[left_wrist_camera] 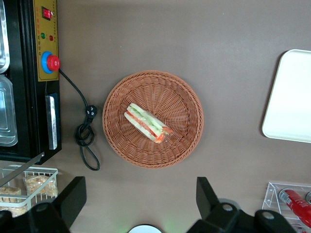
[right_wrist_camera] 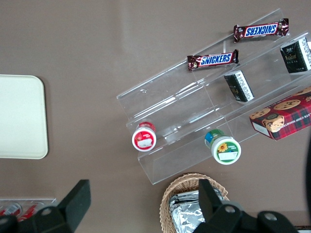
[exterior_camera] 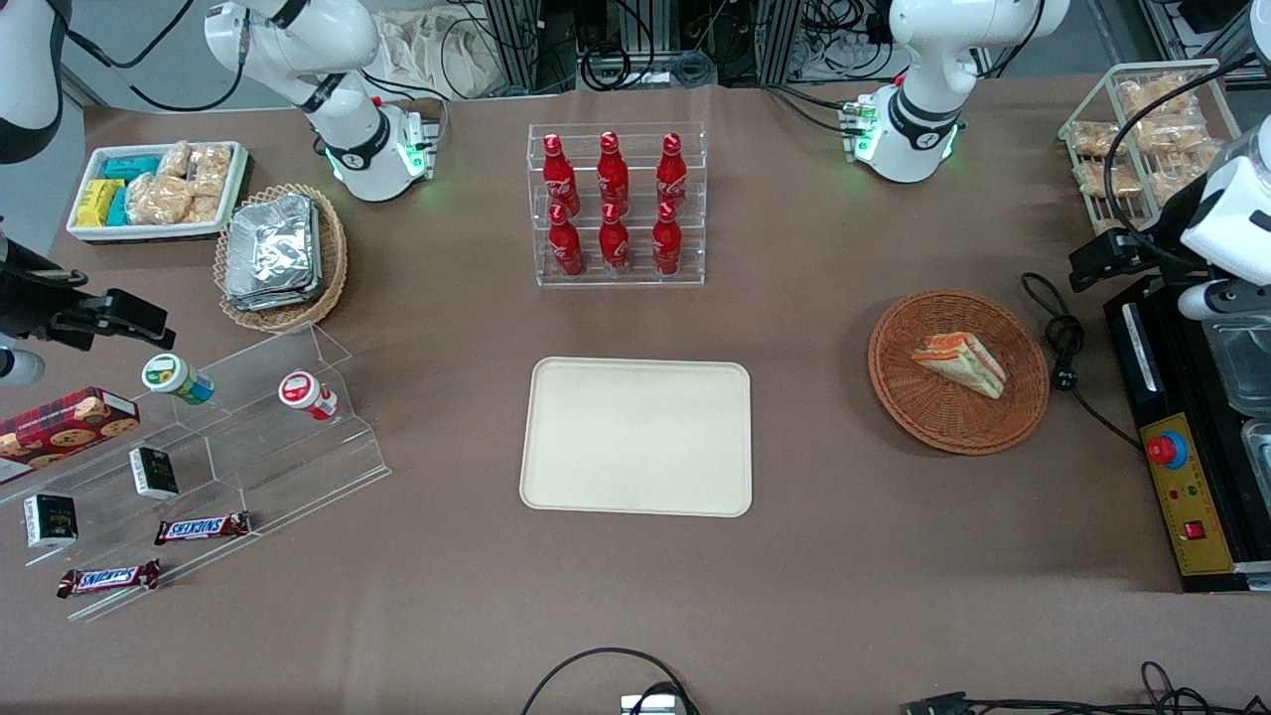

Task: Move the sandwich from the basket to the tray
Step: 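Lower the left gripper over the wrapped sandwich in the wicker basket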

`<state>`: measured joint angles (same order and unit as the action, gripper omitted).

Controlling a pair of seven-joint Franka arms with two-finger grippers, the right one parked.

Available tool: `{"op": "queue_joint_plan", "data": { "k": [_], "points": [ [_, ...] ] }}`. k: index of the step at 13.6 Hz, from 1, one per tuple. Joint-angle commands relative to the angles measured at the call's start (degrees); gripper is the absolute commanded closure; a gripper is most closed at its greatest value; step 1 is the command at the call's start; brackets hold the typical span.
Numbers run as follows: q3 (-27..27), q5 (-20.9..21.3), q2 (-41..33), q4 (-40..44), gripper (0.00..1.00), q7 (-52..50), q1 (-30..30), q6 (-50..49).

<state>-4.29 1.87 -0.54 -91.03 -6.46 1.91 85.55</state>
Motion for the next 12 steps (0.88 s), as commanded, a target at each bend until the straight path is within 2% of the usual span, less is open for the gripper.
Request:
{"op": "queue_joint_plan", "data": {
  "k": [1,7,12],
  "points": [
    [-0.28,1.03,0.89,2.08,0.0,-1.27,-0.15,-0.73],
    [-0.45,3.41,1.5,-0.98,0.0,-5.38,-0.24,0.05],
    [-0.36,2.79,-2.88,-17.39,0.0,-20.13,-0.06,14.09]
  ]
}}
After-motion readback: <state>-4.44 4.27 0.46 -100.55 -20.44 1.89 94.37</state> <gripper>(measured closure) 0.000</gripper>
